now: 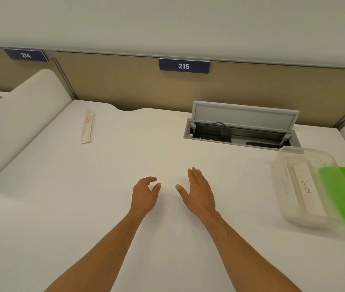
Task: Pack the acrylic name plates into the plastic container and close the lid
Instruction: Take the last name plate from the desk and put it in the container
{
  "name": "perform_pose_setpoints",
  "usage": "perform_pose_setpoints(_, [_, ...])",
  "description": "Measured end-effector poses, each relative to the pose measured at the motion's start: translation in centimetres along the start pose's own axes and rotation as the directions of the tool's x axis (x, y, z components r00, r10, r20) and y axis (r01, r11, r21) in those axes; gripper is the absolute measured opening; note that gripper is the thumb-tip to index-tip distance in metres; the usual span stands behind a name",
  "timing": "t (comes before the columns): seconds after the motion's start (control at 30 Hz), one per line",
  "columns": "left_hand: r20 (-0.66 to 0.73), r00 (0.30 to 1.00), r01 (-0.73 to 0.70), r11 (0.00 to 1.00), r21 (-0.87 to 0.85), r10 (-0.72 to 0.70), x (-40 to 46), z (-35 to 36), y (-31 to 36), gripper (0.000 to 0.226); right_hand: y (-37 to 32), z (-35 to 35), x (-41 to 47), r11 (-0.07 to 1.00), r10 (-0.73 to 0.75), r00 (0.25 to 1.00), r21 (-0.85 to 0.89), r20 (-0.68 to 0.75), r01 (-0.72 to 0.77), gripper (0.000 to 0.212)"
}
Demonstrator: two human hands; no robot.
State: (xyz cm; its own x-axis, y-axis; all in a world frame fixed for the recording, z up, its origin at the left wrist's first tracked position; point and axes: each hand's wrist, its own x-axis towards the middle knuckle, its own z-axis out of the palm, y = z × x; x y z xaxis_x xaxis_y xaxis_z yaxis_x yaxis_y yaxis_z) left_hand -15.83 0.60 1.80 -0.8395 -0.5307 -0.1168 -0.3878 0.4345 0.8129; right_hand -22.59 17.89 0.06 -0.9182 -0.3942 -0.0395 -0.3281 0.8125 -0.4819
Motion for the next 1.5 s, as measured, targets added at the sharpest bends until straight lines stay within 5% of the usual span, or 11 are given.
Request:
perform_pose_setpoints(0.5, [-0.113,0.993,-0.017,0.995,0.095,0.028,8.7,-7.2,-7.0,0.035,-5.9,7.5,6.7,0.989,-0.005,0.996,-0.145,0.09,0.018,0.08])
perform_pose_setpoints(0.63, [-0.215,0.976,0.021,1.0,-0.018,-0.025,12.0,-8.7,-8.0,0.038,-6.2,8.7,7.3,0.974,-0.005,1.0,-0.225,0.025,0.01,0.082])
perform_pose_setpoints(0.9, [-0.429,0.885,0.102,0.975,-0.198,-0.18,20.1,-10.9,-8.4,0.056,-6.5,9.1,8.3,0.966,-0.008,1.0,-0.257,-0.007,0.006,0.082])
perform_pose_setpoints(1.17, [-0.53,0.667,0.308,0.841,-0.444,-0.524,25.7,-13.0,-8.7,0.066,-6.7,9.2,8.4,0.963,-0.004,1.0,-0.269,-0.007,0.002,0.082])
perform_pose_setpoints(1.5, [-0.473,0.661,0.363,0.8,-0.477,-0.582,29.3,-14.2,-8.7,0.037,-6.5,9.5,8.5,0.966,-0.01,0.999,-0.26,-0.032,0.001,0.081])
